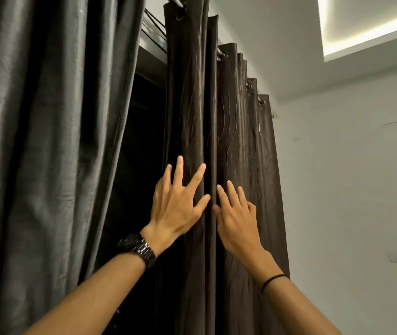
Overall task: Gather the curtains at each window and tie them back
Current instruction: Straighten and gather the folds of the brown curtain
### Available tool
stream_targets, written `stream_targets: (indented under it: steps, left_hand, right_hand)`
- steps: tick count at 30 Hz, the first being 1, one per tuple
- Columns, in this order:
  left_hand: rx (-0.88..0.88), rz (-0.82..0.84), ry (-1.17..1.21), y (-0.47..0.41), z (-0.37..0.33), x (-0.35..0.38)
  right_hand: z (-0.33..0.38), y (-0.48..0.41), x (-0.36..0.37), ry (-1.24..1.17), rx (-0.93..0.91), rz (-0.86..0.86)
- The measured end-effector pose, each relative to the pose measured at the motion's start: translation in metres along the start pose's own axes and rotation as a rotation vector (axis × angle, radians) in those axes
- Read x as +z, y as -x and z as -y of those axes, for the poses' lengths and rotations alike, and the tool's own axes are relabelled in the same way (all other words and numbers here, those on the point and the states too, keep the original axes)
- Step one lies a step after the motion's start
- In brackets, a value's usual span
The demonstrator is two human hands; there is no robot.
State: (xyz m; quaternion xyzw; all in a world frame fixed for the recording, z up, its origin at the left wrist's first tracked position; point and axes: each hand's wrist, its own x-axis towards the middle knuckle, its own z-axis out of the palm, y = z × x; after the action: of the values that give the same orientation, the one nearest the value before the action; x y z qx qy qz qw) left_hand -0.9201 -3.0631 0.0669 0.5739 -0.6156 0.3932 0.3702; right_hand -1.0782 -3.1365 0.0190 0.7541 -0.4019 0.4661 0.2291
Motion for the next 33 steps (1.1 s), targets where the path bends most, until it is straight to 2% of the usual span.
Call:
stream_targets:
  steps: [5,10,14,18,22,24,26,27,30,33]
  left_hand:
    - [-0.012,0.049,-0.003,-0.073,-0.011,0.004]
    - [0.018,0.071,-0.027,-0.124,-0.009,0.006]
    - [-0.041,0.085,0.024,-0.150,0.007,0.005]
    - [-0.076,0.067,0.091,-0.168,0.024,0.009]
    - [-0.123,0.033,0.265,-0.184,0.032,0.014]
    - [-0.151,-0.044,0.424,-0.191,0.035,0.008]
    - [-0.179,-0.157,0.628,-0.194,0.040,-0.010]
    - [-0.177,-0.201,0.675,-0.193,0.043,-0.021]
    - [-0.114,-0.248,0.551,-0.191,0.053,-0.040]
    - [-0.084,-0.179,0.470,-0.193,0.056,-0.028]
  right_hand:
    - [-0.046,-0.057,0.018,-0.117,0.149,0.013]
    - [-0.092,-0.121,0.061,-0.207,0.408,-0.031]
    - [-0.107,-0.167,0.087,-0.458,0.561,-0.081]
    - [-0.090,-0.189,0.096,-0.511,0.461,-0.212]
    - [-0.008,-0.191,0.077,-0.599,0.085,-0.331]
    - [0.038,-0.185,0.049,-0.706,-0.103,-0.417]
    - [0.057,-0.178,0.019,-0.787,-0.251,-0.413]
    - [0.056,-0.173,0.005,-0.812,-0.302,-0.360]
    - [0.028,-0.167,-0.012,-0.916,-0.347,-0.196]
    - [-0.014,-0.180,-0.008,-1.173,-0.112,-0.183]
